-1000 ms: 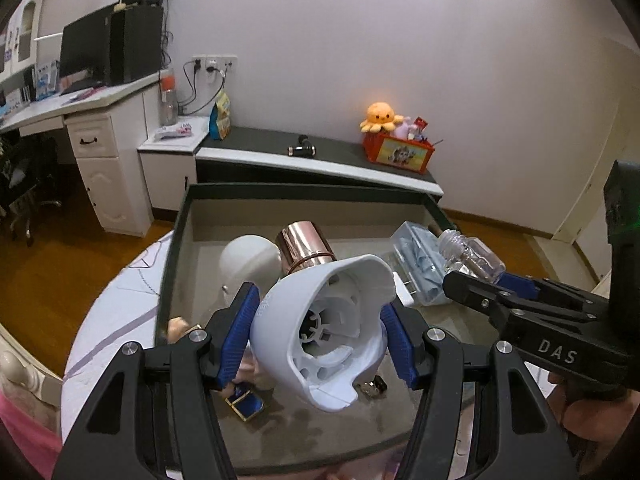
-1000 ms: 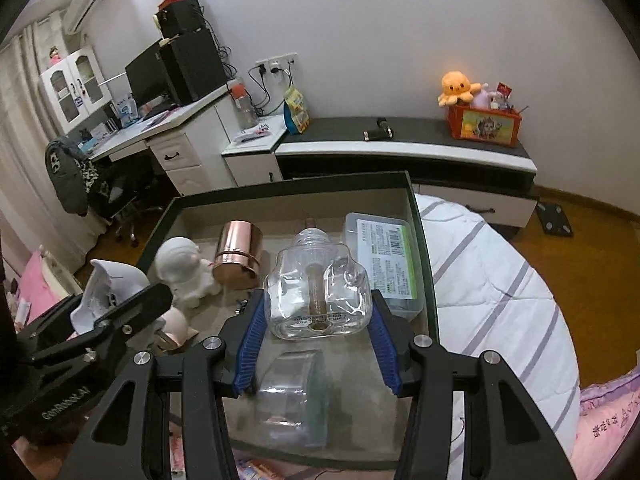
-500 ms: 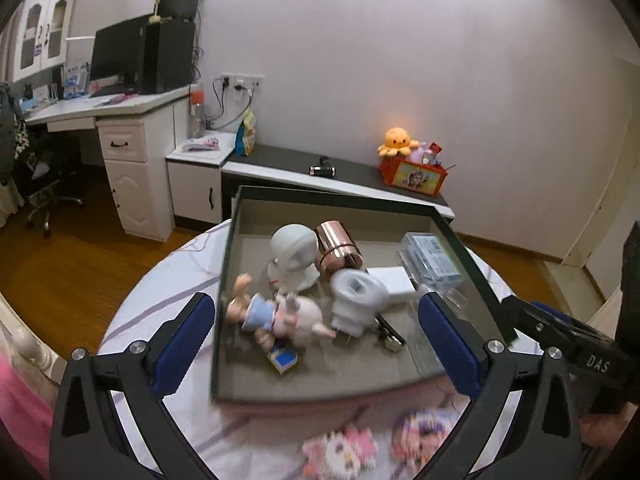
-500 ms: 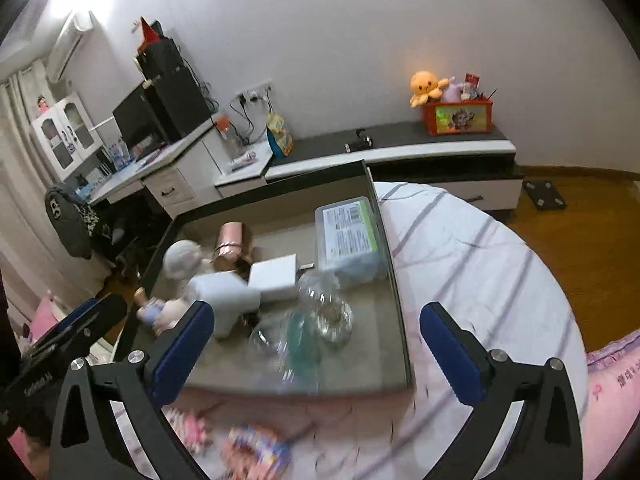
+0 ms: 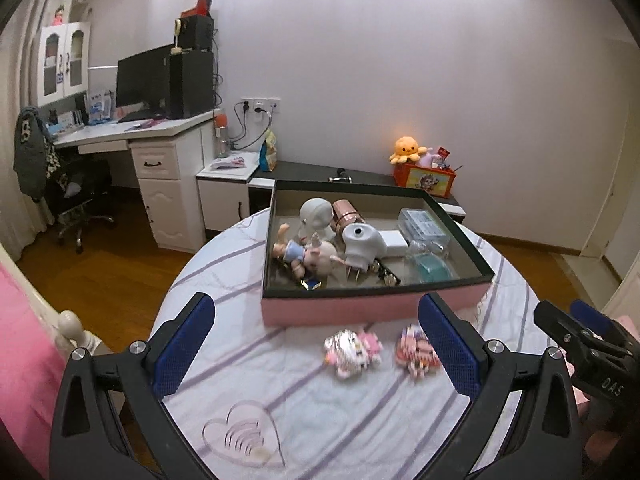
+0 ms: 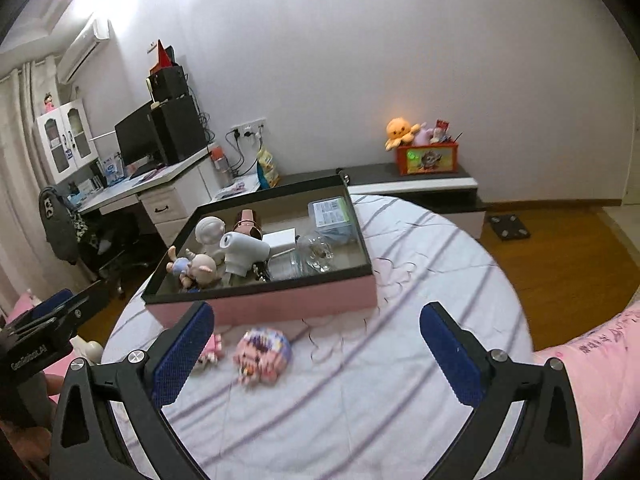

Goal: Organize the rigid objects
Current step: 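Withdraw both tools from the tray toward the two block figures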

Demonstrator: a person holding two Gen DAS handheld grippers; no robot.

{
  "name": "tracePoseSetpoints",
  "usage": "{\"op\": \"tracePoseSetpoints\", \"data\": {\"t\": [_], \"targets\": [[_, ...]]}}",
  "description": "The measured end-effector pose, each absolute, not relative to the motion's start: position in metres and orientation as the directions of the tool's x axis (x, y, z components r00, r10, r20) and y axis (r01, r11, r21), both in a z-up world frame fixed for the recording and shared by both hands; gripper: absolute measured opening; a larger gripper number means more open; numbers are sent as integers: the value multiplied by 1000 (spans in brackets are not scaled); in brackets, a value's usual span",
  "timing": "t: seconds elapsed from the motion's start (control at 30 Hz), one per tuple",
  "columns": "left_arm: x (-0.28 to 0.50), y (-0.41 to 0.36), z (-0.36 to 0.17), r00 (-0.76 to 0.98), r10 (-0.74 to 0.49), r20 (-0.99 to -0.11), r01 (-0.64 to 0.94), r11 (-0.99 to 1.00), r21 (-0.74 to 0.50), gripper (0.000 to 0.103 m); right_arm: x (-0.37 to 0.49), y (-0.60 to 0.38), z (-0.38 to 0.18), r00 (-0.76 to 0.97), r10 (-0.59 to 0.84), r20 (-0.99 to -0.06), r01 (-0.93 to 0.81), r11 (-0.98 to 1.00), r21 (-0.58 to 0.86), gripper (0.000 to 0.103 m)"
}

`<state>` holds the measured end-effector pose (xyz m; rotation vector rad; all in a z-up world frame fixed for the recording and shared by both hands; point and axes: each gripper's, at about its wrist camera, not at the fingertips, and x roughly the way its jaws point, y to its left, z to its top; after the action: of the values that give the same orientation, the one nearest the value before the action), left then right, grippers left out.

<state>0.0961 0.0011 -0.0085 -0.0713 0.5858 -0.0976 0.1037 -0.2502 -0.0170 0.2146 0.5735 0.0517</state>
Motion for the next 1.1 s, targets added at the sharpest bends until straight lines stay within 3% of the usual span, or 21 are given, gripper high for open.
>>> {"op": "tracePoseSetpoints", "data": {"t": [0.4, 1.1], "targets": [[54, -1, -21, 828, -123, -547, 73, 991, -112, 103, 58, -232, -24, 853, 43, -520, 25, 992, 124, 103], [44, -2, -29, 819, -143, -556, 84, 988, -130, 103, 54, -225, -24, 855, 49, -516, 14, 993, 116, 103]]}}
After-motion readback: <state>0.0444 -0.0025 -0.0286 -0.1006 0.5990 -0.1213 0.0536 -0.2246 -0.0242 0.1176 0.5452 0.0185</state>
